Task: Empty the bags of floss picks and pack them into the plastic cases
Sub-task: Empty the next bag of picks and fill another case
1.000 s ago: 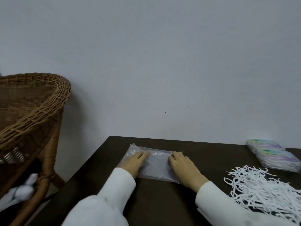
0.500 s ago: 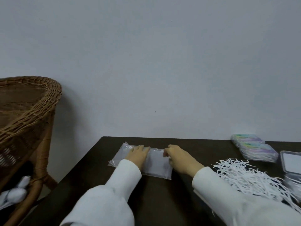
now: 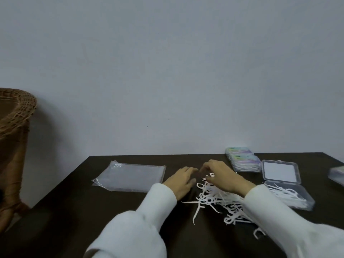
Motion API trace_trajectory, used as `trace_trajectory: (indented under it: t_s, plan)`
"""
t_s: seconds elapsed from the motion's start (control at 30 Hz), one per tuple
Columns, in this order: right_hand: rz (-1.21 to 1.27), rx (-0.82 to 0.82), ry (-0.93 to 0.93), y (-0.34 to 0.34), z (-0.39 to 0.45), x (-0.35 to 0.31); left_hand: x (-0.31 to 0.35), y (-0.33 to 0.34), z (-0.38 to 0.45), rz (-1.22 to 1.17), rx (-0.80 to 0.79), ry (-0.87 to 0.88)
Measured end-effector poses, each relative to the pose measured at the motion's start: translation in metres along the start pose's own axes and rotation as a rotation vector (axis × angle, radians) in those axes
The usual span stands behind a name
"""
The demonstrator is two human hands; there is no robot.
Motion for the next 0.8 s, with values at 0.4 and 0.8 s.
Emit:
trace_trajectory:
  t_s: [0.4,0.8]
  plan:
    - [0.055,0.114,0.167,-0.005,-0.078,0.083,0.074,0.057,-0.003,0.074,-0.084,0.086]
    - [-0.080,0.226,0.321,-0.007,-0.113,0.118,0.076,0.087,0.005,0.130,-0.143,0.118]
Point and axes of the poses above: each hand's wrist, its own z-axis towards the middle knuckle, its own y-axis out of the palm, x = y × z, the point moved 3 cm from there along z, towards the middle knuckle, and after that the axes turned 7 degrees about -z, right-handed, at the moved point
